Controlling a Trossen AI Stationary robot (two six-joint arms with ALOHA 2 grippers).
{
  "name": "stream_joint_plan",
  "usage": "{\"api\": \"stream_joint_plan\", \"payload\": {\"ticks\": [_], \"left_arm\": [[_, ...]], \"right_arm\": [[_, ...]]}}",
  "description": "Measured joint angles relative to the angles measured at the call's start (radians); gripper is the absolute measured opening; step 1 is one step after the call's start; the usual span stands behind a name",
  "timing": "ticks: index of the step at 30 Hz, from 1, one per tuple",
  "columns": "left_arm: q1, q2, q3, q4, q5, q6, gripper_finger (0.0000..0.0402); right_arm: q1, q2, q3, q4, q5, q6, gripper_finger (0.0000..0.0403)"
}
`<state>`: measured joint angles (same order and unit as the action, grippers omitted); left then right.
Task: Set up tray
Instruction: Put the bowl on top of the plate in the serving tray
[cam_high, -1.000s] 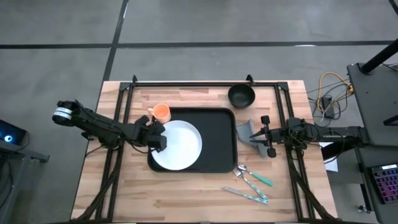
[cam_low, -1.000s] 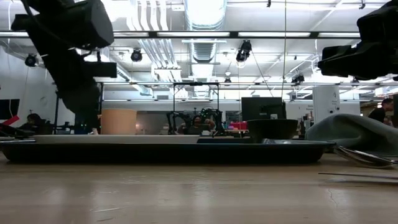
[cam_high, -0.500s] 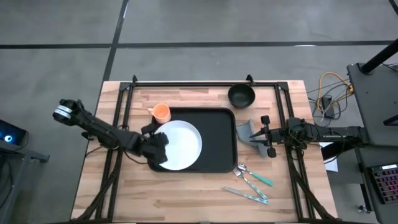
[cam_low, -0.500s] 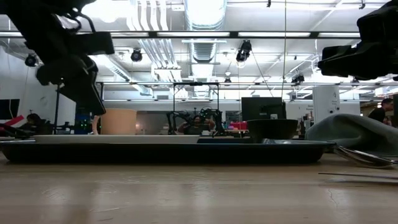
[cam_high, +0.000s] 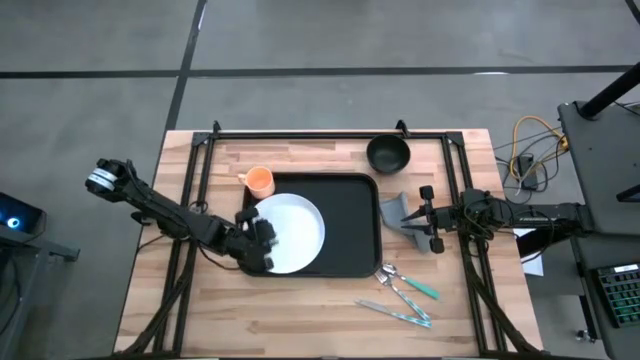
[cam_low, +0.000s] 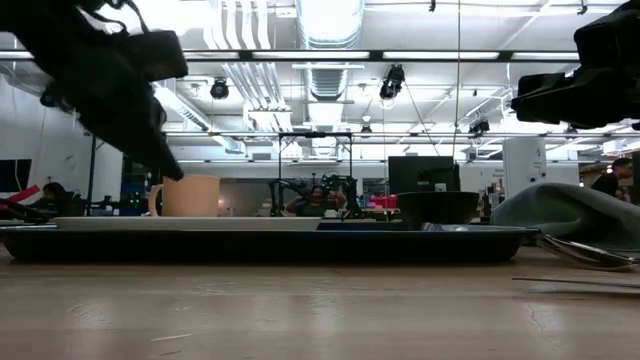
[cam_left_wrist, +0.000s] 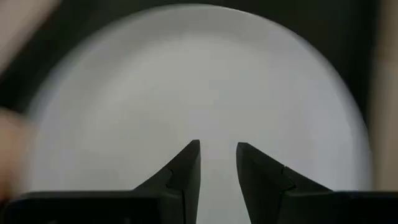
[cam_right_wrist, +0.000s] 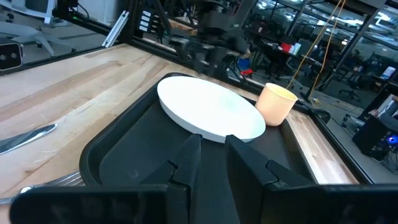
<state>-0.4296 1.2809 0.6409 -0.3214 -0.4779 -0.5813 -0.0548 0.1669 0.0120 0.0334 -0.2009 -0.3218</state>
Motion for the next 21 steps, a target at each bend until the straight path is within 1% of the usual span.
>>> {"api": "stream_joint_plan", "payload": {"ticks": [2,4,7,9,13,18,21], "left_arm": [[-0.033,0.0,-0.03,0.104,0.089,0.057,0.0084],[-0.076,0.0,-0.066,0.22,0.137,0.113,0.0084],[-0.147,0.001,-0.106,0.366,0.145,0.196,0.0084],[-0.192,0.001,-0.122,0.427,0.145,0.241,0.0084],[-0.263,-0.001,-0.123,0.453,0.146,0.308,0.0084],[-0.314,-0.005,-0.124,0.457,0.21,0.324,0.0084],[-0.336,-0.008,-0.141,0.498,0.216,0.381,0.0084]], "right_arm": [[0.0,0.0,0.0,0.0,0.0,0.0,0.0063],[0.0,0.0,0.0,0.0,0.0,0.0,0.0063],[0.0,0.0,0.0,0.0,0.0,0.0,0.0063],[0.0,0.0,0.0,0.0,0.0,0.0,0.0063],[0.0,0.0,0.0,0.0,0.0,0.0,0.0063],[0.0,0.0,0.0,0.0,0.0,0.0,0.0063],[0.0,0.0,0.0,0.0,0.0,0.0,0.0063]]}}
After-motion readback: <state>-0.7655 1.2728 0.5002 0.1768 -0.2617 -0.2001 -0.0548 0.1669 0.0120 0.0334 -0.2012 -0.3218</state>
